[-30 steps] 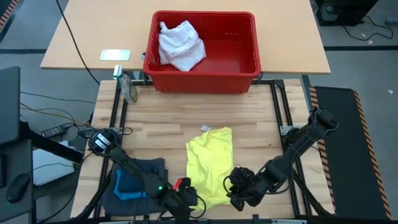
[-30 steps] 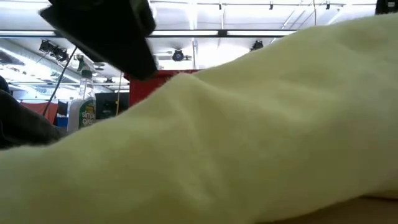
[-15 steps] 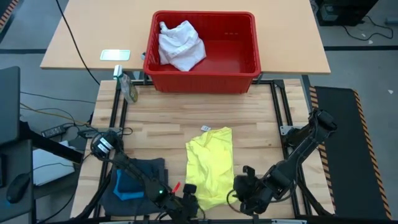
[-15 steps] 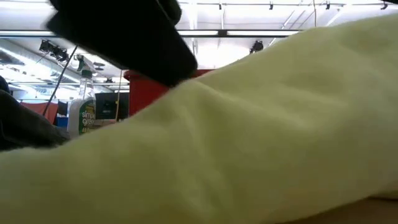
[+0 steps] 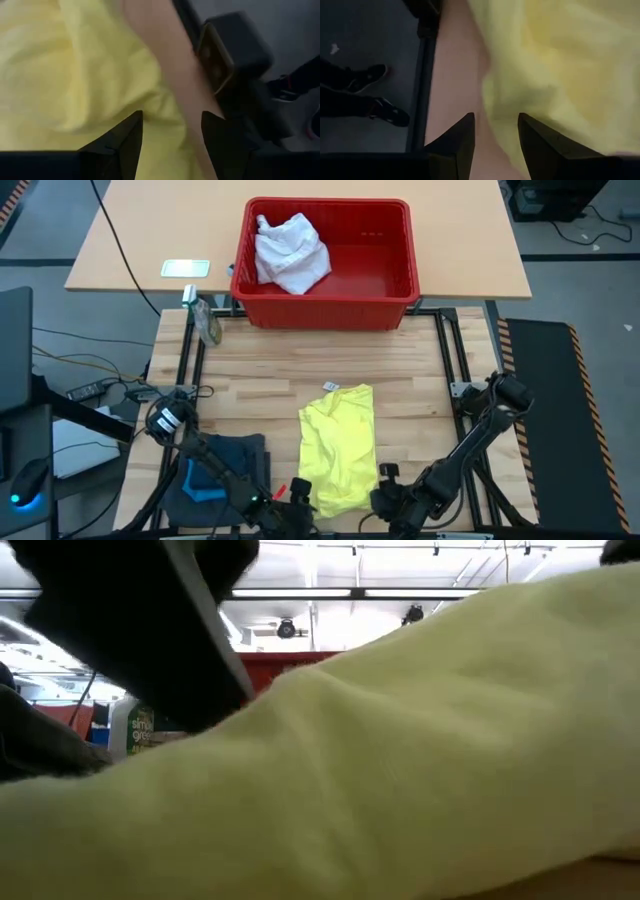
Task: Fold laundry
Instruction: Fold the yellow shirt
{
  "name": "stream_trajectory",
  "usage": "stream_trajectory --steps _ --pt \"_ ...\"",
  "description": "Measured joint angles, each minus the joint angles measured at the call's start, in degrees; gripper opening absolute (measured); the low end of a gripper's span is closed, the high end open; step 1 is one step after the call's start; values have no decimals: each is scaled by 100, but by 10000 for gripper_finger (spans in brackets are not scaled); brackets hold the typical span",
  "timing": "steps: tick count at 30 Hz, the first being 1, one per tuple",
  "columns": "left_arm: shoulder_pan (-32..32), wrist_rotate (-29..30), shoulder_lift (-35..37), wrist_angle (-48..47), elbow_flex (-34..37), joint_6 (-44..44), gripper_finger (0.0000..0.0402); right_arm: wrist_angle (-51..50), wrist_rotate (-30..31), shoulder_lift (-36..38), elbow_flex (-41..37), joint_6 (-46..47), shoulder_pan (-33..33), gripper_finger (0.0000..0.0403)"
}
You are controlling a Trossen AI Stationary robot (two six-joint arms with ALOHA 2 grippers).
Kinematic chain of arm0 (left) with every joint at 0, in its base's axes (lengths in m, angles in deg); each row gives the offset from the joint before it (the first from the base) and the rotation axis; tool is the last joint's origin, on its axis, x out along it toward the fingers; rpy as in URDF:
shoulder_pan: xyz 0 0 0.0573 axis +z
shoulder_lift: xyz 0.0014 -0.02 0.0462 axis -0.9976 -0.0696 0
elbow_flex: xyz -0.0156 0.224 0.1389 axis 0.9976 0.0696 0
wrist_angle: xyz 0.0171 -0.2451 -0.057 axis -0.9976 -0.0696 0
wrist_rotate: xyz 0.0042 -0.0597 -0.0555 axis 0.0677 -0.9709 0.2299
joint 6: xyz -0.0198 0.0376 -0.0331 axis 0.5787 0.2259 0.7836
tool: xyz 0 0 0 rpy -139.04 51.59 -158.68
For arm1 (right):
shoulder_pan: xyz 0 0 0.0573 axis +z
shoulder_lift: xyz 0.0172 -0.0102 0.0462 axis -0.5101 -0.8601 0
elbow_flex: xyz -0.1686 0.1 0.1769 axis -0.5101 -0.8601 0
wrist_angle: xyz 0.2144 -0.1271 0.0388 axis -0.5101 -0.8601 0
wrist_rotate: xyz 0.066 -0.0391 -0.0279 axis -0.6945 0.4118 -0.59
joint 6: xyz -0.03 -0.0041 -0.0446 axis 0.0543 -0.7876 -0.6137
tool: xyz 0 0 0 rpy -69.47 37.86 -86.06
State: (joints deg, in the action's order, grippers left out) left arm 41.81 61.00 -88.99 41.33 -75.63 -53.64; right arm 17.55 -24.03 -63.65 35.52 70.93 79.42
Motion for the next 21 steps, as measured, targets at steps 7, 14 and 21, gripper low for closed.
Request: stream_trajectory --steps 7,14,21 --pt "56 -47 -350 -98 -1 642 203 216 101 -314 0 39 143 155" --pt "61 -112 -521 -169 -31 1095 132 -12 576 -281 9 155 153 146" --pt "171 -199 -516 -207 -22 1280 13 546 -142 -1029 29 -31 -55 119"
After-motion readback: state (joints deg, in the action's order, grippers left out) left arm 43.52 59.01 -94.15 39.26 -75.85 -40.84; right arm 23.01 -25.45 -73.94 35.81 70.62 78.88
